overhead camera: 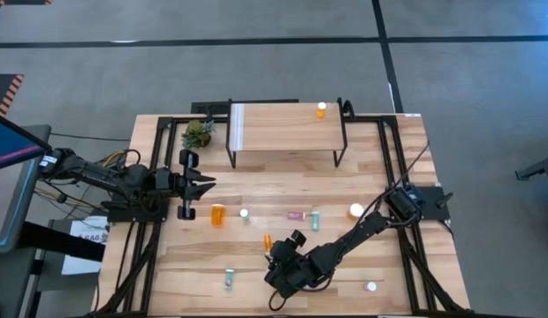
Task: Pick and place medicine bottles onto shelf by color
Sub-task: Put the left small orange pill bottle on the shelf aligned with the other small orange pill bottle
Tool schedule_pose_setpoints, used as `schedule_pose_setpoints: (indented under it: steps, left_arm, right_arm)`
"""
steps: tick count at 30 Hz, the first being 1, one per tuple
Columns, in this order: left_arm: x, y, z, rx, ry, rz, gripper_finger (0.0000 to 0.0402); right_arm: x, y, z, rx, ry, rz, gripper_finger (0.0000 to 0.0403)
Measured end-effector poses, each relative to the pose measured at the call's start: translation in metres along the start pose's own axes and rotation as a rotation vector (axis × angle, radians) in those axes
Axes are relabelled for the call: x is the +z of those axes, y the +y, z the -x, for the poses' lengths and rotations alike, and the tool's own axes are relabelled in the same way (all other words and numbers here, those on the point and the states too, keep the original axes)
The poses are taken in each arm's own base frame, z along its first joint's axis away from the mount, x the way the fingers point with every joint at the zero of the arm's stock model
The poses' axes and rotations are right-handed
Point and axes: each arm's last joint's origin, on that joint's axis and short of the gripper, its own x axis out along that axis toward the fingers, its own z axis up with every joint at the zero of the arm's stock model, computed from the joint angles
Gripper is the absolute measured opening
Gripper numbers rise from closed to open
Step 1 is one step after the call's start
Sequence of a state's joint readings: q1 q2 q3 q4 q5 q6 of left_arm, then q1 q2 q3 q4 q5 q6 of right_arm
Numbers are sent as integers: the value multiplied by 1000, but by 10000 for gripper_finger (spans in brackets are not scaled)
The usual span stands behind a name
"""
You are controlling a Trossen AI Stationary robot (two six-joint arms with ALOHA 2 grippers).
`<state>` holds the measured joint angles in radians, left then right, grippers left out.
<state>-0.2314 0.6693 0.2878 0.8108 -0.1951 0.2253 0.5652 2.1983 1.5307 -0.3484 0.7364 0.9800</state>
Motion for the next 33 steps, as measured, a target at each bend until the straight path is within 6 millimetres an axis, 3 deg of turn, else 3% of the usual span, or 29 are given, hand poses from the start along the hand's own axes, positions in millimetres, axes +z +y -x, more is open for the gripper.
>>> schedule_pose_setpoints:
  steps: [8,22,33]
  left_arm:
    - [-1,0,0,-1,8,-5,41]
    - [-1,0,0,1,11,-7,41]
    - [-1,0,0,1,12,-7,41]
  right_arm:
    - [-18,1,-20,3,32,-13,240]
    - [-19,-3,-19,-38,20,-11,240]
    - [-27,-17,-14,-164,80,-56,240]
